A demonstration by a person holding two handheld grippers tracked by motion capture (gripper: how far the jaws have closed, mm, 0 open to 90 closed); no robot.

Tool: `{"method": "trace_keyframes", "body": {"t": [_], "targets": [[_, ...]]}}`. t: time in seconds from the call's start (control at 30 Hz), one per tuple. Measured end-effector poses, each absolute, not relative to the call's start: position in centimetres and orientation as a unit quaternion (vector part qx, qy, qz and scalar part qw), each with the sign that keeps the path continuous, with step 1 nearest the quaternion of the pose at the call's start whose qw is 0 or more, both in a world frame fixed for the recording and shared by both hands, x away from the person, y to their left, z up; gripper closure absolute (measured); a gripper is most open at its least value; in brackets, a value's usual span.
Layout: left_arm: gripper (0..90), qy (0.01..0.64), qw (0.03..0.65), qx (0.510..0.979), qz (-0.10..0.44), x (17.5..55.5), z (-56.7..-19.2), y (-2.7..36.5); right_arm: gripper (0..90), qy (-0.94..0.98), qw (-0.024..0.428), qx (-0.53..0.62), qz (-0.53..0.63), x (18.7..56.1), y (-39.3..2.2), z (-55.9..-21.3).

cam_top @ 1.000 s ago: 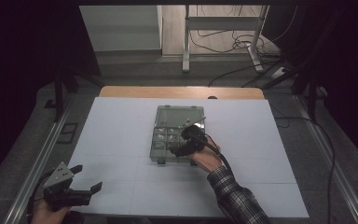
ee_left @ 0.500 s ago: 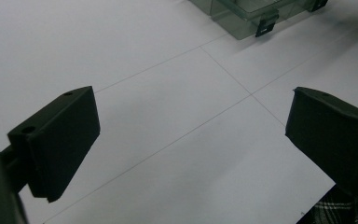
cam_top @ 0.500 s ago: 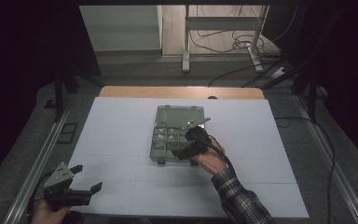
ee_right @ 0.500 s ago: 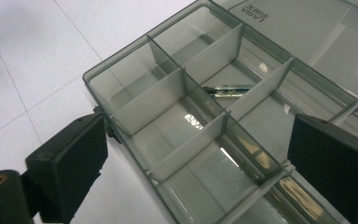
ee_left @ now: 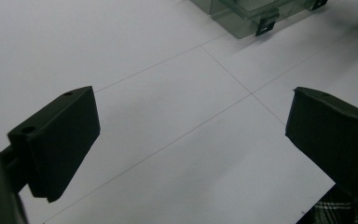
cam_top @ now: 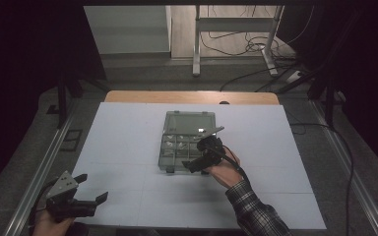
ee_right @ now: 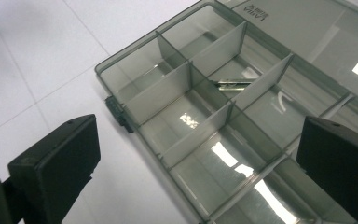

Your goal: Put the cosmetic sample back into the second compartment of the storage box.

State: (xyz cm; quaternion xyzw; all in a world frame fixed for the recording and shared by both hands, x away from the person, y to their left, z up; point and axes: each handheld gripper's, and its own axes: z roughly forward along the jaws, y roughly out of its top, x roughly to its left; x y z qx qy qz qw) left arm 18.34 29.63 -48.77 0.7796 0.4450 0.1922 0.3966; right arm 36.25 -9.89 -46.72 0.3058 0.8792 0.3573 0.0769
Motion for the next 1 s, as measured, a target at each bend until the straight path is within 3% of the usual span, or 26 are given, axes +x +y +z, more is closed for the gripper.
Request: {"method": "trace_keyframes", "body": {"t": [1.0], "targets": [[3.4,0.443,0.401,0.78,0.188,18.3,-48.8,29.7,1.7,0.876,0.086,0.299,0.368,32.9,-12.9,-46.8]]}}
